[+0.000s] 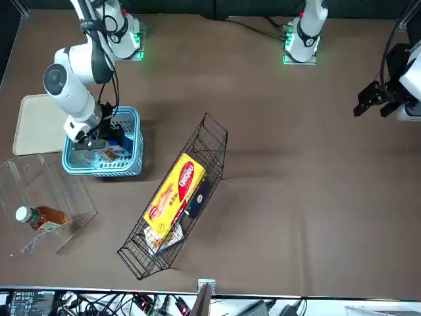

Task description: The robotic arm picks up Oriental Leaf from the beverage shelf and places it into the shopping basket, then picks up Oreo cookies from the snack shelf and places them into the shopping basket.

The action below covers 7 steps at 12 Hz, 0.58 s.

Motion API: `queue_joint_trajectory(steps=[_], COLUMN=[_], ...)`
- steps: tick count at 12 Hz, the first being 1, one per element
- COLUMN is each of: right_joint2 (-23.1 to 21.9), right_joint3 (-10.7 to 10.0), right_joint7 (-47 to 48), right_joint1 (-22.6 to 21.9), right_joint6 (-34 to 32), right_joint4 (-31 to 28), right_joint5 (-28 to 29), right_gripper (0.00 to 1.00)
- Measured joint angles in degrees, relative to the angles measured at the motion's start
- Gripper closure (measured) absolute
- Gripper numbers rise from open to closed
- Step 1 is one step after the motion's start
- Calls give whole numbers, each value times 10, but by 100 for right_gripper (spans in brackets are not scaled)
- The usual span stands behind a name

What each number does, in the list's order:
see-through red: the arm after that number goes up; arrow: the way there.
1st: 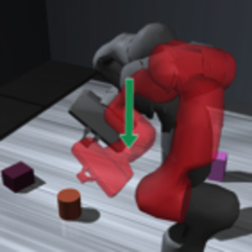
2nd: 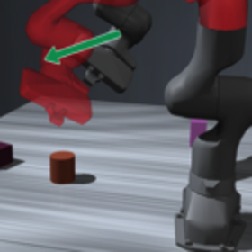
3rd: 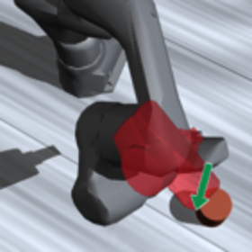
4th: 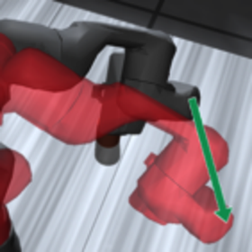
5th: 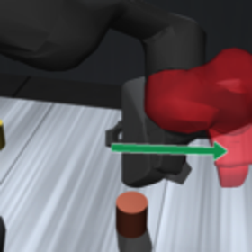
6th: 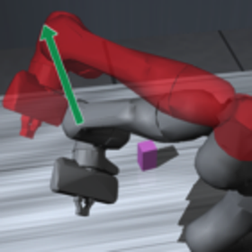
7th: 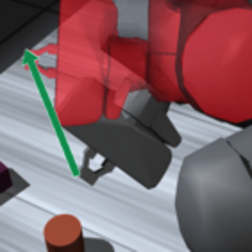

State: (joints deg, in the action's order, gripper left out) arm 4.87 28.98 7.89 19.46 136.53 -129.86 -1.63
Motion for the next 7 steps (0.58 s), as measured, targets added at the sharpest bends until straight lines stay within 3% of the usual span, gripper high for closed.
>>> queue_joint_trajectory(steps=[5,7], right_joint2=[17,18], right_joint3=[1,1], right_joint7=[35,37], right_joint1=[0,0], right_joint6=[3,3], right_joint4=[0,2], right_joint5=[-39,-39], right_gripper=[41,25])
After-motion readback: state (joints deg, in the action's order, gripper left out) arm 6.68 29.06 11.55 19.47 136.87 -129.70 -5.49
